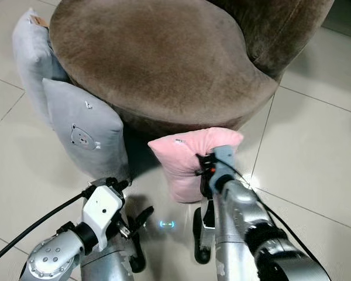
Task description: Move the pillow to the sofa from floor
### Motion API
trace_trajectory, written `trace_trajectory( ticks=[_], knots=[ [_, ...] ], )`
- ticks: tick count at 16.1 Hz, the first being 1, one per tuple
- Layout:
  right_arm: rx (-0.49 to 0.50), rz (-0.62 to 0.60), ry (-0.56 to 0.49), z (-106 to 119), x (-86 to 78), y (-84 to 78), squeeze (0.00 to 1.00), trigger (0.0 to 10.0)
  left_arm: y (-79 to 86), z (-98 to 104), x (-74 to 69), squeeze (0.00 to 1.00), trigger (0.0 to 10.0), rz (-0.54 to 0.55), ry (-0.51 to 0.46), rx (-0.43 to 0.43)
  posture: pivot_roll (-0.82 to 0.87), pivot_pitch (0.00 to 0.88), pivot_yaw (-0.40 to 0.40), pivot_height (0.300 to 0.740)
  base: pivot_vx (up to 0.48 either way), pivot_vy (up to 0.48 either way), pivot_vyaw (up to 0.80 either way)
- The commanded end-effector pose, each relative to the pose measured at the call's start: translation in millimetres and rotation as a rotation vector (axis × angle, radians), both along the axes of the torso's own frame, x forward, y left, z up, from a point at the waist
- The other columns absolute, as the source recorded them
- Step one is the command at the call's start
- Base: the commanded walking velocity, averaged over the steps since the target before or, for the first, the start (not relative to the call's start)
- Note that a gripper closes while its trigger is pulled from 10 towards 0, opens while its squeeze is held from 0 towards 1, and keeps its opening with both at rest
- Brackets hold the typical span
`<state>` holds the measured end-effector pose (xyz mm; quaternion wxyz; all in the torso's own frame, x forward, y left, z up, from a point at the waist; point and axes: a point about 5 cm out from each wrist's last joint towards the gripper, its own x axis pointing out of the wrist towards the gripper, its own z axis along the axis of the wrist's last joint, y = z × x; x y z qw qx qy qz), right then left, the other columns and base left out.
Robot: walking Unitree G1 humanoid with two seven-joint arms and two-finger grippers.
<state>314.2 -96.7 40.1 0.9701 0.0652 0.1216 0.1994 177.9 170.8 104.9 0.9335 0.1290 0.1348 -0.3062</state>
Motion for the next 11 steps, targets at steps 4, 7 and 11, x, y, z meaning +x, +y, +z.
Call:
trace_trajectory(
  ticks=[4,7,11],
  knots=[
    [0.15,0.134,-0.103,17.8,-15.6,-5.0,0.0,0.0,-0.7,-5.7,-0.6,0.0,10.0,0.01,0.011,0.001,0.0,0.218,-0.033,0.5,0.0,0.0,0.0],
    [0.137,0.283,-0.112,22.7,-37.0,-7.9,0.0,0.0,-1.4,-7.4,1.9,0.0,10.0,0.013,0.007,0.001,-0.01,0.229,-0.024,0.5,0.0,0.0,0.0],
    [0.21,0.291,-0.092,32.3,-44.9,-6.8,0.0,0.0,-2.4,-7.6,2.9,0.0,10.0,0.013,0.004,0.003,-0.01,0.233,-0.02,0.5,0.0,0.0,0.0]
  ],
)
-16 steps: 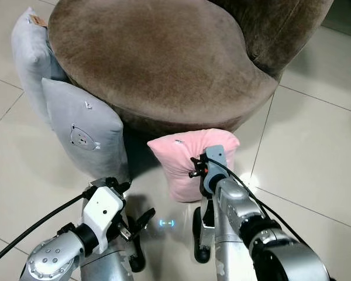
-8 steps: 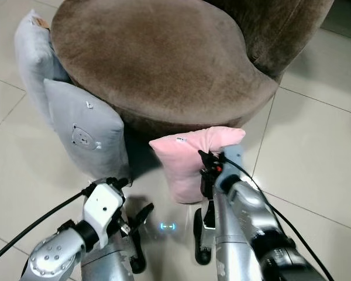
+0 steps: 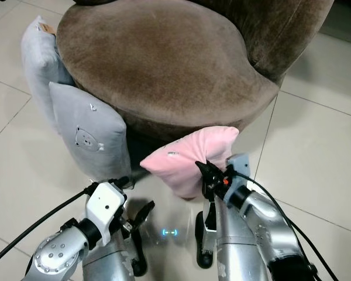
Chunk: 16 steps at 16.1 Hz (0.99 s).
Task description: Move the pillow to the sofa from floor
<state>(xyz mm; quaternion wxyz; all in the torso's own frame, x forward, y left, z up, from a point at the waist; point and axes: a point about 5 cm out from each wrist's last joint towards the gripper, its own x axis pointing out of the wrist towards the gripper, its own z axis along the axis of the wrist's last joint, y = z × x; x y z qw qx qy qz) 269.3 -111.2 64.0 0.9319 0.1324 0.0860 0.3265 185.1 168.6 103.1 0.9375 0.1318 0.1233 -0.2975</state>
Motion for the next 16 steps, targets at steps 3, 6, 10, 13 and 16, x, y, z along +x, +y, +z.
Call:
trace_trajectory(
  ticks=[3,6,10,13,16],
  knots=[
    [0.347,0.079,-0.11,60.8,-0.9,6.2,0.0,0.0,1.9,-2.3,-2.6,0.0,10.0,0.004,0.015,-0.001,-0.01,0.225,-0.014,0.5,0.0,0.0,0.0],
    [0.522,0.026,-0.192,105.8,3.5,-8.5,0.0,0.0,1.3,1.7,0.5,0.0,10.0,0.004,-0.006,-0.008,-0.01,0.204,-0.008,0.5,0.0,0.0,0.0],
    [0.585,-0.148,-0.371,181.6,10.0,-28.0,0.0,0.4,10.6,25.4,7.1,0.0,10.0,0.064,-0.101,-0.023,-0.03,0.123,0.021,0.5,0.0,0.0,0.0],
    [0.433,-0.311,-0.39,197.5,22.8,-26.3,0.0,10.0,19.8,45.2,24.0,0.0,10.0,0.161,-0.212,-0.035,0.01,0.052,0.012,0.5,0.0,0.0,0.0],
    [0.477,-0.355,-0.353,192.3,31.9,-16.2,0.0,10.0,25.2,56.7,39.8,0.0,10.0,0.235,-0.271,-0.051,0.02,0.006,0.003,0.515,0.0,0.0,0.0]
  ],
)
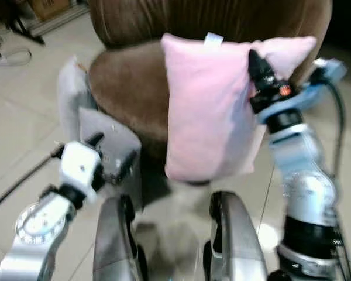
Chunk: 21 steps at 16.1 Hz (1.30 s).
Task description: Move the pillow to the sofa from floor
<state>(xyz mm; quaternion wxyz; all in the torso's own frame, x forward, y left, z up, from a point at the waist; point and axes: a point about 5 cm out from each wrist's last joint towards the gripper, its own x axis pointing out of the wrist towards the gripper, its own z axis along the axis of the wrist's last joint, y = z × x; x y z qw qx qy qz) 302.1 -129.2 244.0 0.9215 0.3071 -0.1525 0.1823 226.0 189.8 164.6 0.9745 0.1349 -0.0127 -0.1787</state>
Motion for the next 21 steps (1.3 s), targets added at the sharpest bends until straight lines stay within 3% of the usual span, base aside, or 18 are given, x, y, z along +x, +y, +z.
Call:
trace_trajectory(
  ticks=[1,4,7,10,12,21],
  knots=[
    [0.003,-0.019,-0.048,10.2,0.9,3.3,0.0,10.0,4.5,-3.6,1.2,0.0,10.0,0.027,0.021,0.006,0.03,0.002,0.002,0.52,0.0,0.0,0.0],
    [-0.007,-0.131,-0.025,11.2,15.7,10.9,0.0,10.0,3.3,-1.9,13.8,0.0,10.0,0.042,-0.004,0.031,0.02,0.0,-0.008,0.555,0.0,0.0,0.0],
    [-0.007,-0.153,-0.038,15.6,23.8,10.0,0.0,10.0,-2.5,-6.4,20.2,0.0,10.0,0.059,-0.009,0.038,0.02,0.0,-0.025,0.58,0.0,0.0,0.0],
    [-0.041,-0.158,0.027,-11.2,23.2,6.2,0.0,10.0,3.0,-13.6,17.0,0.0,10.0,0.156,0.0,0.05,0.02,0.0,-0.027,0.61,0.0,0.0,0.0],
    [-0.1,-0.182,0.036,-17.8,22.0,8.3,0.0,10.0,1.5,-16.9,19.7,0.0,10.0,0.16,0.001,0.075,0.01,0.0,-0.013,0.63,0.0,0.0,0.0],
    [-0.141,-0.242,0.134,-46.4,8.8,-1.7,0.0,10.0,-11.0,-27.0,22.1,0.0,10.0,0.154,0.01,0.066,-0.02,0.0,0.005,0.71,0.0,0.0,0.0]
  ],
)
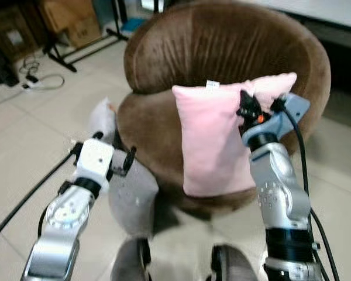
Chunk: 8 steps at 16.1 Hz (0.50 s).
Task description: Move the pillow to the sofa from floor
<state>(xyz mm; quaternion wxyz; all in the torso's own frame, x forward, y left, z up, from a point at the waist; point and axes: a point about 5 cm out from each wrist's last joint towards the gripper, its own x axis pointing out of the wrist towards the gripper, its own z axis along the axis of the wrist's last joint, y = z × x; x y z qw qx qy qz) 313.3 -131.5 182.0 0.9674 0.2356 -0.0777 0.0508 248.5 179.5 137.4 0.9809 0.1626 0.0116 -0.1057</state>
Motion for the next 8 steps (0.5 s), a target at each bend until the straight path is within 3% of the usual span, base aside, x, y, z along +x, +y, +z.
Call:
trace_trajectory(
  ticks=[1,3,5,8],
  knots=[
    [0.005,0.004,-0.061,12.5,-2.4,-0.6,0.0,10.0,0.4,0.3,-1.5,0.0,10.0,0.01,-0.009,0.005,-0.01,0.0,0.0,0.72,0.0,0.0,0.0],
    [0.011,0.012,-0.04,5.4,-4.4,-3.2,0.0,10.0,4.2,-0.1,-1.4,0.0,10.0,0.044,-0.01,-0.005,-0.01,0.0,0.001,0.74,0.0,0.0,0.0],
    [-0.061,-0.035,-0.006,-3.9,-8.4,-8.4,0.0,10.0,0.7,-1.9,-2.6,0.0,10.0,0.027,-0.006,-0.016,-0.02,0.0,0.003,0.74,0.0,0.0,0.0],
    [-0.047,-0.007,0.012,-10.2,-12.2,-6.9,0.0,10.0,-3.2,-3.2,-3.2,0.0,10.0,0.017,-0.002,-0.026,-0.02,0.0,0.002,0.74,0.0,0.0,0.0]
  ],
)
